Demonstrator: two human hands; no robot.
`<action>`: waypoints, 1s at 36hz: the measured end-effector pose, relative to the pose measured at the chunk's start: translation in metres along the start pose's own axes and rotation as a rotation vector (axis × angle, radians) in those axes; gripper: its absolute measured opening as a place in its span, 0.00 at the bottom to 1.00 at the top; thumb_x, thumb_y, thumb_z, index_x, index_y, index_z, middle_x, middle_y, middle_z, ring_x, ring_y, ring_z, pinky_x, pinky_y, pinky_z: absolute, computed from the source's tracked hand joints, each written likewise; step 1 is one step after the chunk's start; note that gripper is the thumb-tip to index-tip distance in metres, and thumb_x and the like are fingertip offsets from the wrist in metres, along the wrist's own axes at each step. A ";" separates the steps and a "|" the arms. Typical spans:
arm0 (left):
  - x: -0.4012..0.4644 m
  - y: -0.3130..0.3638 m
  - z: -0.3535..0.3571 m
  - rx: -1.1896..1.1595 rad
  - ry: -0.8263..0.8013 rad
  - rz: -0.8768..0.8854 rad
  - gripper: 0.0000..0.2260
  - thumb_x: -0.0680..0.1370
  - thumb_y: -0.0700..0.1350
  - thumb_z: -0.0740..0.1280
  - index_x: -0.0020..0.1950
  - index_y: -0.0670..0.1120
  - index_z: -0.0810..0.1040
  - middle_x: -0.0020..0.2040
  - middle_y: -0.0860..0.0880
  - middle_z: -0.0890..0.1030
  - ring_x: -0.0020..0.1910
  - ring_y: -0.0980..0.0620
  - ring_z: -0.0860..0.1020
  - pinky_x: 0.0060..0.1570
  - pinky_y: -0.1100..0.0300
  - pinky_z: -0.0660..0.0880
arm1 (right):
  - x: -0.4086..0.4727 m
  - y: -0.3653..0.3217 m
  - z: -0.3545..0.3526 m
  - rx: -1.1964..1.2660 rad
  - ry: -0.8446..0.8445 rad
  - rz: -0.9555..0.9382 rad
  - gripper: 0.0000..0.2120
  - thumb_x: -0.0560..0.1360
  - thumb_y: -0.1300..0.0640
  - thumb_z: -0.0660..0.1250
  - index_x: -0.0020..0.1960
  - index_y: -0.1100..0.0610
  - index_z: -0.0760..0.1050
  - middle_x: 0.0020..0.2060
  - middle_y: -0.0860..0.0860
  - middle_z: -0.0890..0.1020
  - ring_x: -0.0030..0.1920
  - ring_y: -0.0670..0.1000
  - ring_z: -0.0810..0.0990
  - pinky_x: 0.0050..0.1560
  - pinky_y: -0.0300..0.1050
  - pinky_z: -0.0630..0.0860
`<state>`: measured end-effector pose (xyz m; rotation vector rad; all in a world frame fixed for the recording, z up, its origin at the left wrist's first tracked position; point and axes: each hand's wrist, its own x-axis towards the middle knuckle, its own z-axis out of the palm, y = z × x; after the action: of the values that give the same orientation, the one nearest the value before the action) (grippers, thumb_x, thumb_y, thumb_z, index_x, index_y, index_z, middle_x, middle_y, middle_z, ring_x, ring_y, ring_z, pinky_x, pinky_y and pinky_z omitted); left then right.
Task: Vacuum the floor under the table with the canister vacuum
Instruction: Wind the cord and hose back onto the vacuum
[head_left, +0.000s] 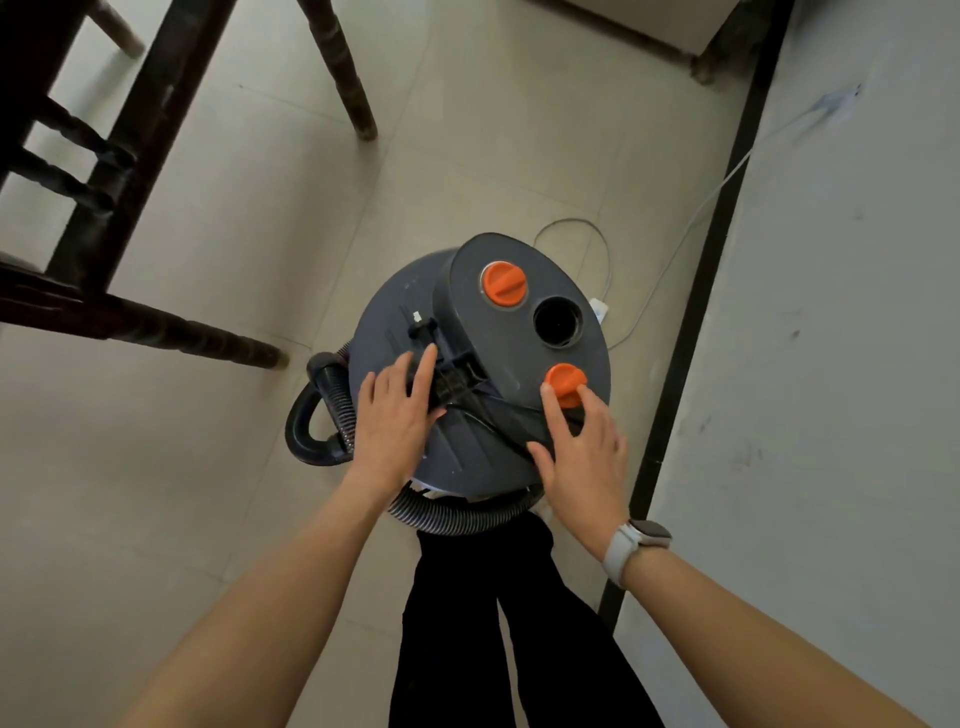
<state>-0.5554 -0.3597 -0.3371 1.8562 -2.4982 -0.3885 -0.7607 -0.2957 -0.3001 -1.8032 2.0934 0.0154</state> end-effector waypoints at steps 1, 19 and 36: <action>0.003 0.000 0.001 -0.004 -0.002 0.004 0.39 0.69 0.46 0.77 0.73 0.43 0.59 0.58 0.37 0.76 0.53 0.37 0.77 0.53 0.43 0.75 | 0.002 0.001 0.002 0.007 -0.046 -0.022 0.35 0.75 0.49 0.68 0.77 0.51 0.56 0.72 0.64 0.60 0.71 0.67 0.62 0.65 0.63 0.67; 0.018 -0.034 0.003 -0.034 -0.020 0.050 0.35 0.64 0.34 0.76 0.67 0.43 0.66 0.39 0.44 0.75 0.32 0.46 0.73 0.26 0.55 0.71 | 0.016 -0.013 0.040 0.056 0.022 -0.033 0.48 0.61 0.51 0.81 0.73 0.46 0.58 0.71 0.70 0.53 0.69 0.72 0.61 0.63 0.63 0.67; 0.084 -0.088 -0.022 0.046 -0.076 -0.010 0.34 0.65 0.35 0.76 0.68 0.43 0.68 0.39 0.41 0.74 0.32 0.42 0.74 0.28 0.53 0.69 | 0.076 -0.071 0.033 0.150 0.054 0.033 0.46 0.62 0.51 0.80 0.72 0.42 0.59 0.71 0.66 0.53 0.69 0.70 0.64 0.55 0.67 0.74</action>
<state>-0.4945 -0.4668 -0.3457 1.9067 -2.5684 -0.4133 -0.6918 -0.3724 -0.3356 -1.6991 2.1007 -0.1789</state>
